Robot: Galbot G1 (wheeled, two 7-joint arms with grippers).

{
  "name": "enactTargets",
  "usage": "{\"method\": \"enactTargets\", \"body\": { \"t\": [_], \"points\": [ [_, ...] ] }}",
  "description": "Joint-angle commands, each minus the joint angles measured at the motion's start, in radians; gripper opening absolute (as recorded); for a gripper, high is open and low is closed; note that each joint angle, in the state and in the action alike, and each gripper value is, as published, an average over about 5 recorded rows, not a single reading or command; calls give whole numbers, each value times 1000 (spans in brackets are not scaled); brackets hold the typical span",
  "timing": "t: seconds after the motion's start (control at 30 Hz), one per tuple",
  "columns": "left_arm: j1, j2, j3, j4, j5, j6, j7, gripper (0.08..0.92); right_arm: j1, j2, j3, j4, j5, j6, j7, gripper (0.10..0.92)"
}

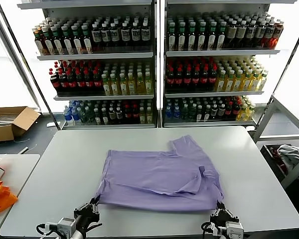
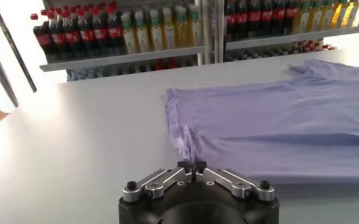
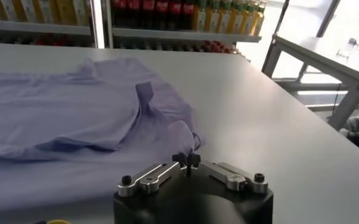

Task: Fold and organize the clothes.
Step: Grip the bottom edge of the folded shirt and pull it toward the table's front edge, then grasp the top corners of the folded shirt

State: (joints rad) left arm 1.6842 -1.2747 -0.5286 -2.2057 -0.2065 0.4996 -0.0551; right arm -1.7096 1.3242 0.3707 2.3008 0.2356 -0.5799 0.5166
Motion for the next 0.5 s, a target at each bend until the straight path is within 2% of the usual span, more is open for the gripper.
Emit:
{"method": "enactTargets", "body": {
  "t": [0.03,0.37,0.5],
  "points": [
    [83,-12,-10,-56,13,-11,-4,145,-47,-3,5,50,-3,0,-4,266],
    [6,-68,-43,-211,-125,49,0,428,71,6,84,162,54,2,-33,551],
    [-93,-79,-87,-196,-193,38,21,549,203,9,115,122,119,2,-37,664]
  ]
}}
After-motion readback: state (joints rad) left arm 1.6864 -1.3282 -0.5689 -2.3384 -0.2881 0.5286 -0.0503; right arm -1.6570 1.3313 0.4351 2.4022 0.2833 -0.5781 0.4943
